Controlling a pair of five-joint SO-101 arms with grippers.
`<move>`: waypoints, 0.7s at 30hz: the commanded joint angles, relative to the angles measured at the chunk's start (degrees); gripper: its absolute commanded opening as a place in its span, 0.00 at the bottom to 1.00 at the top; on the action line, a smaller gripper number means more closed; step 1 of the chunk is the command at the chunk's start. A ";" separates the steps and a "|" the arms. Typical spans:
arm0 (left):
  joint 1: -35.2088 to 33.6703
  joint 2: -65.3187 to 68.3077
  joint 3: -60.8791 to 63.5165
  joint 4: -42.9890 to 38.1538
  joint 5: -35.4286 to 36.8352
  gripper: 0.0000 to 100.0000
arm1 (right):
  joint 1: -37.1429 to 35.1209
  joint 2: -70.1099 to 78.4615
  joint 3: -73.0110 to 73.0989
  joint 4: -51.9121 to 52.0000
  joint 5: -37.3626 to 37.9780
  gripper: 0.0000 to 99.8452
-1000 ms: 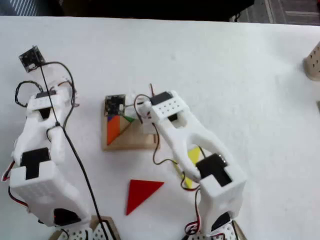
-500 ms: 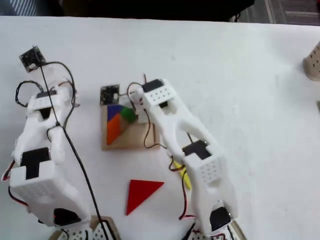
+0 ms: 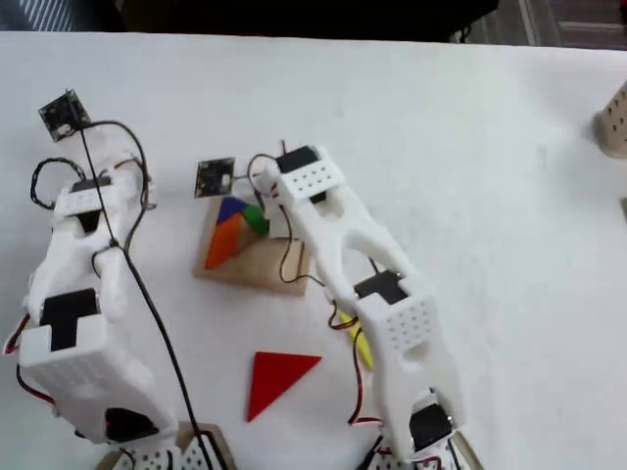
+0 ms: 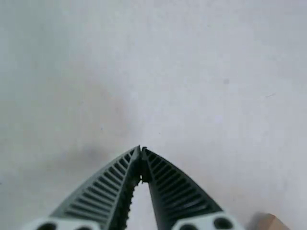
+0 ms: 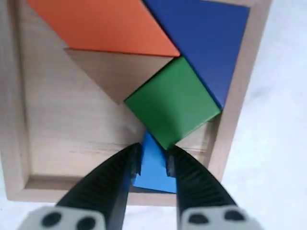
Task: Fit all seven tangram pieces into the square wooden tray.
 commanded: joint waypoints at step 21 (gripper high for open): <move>0.92 -0.48 -3.08 0.09 0.18 0.02 | 6.64 -10.15 -2.20 0.66 -19.34 0.02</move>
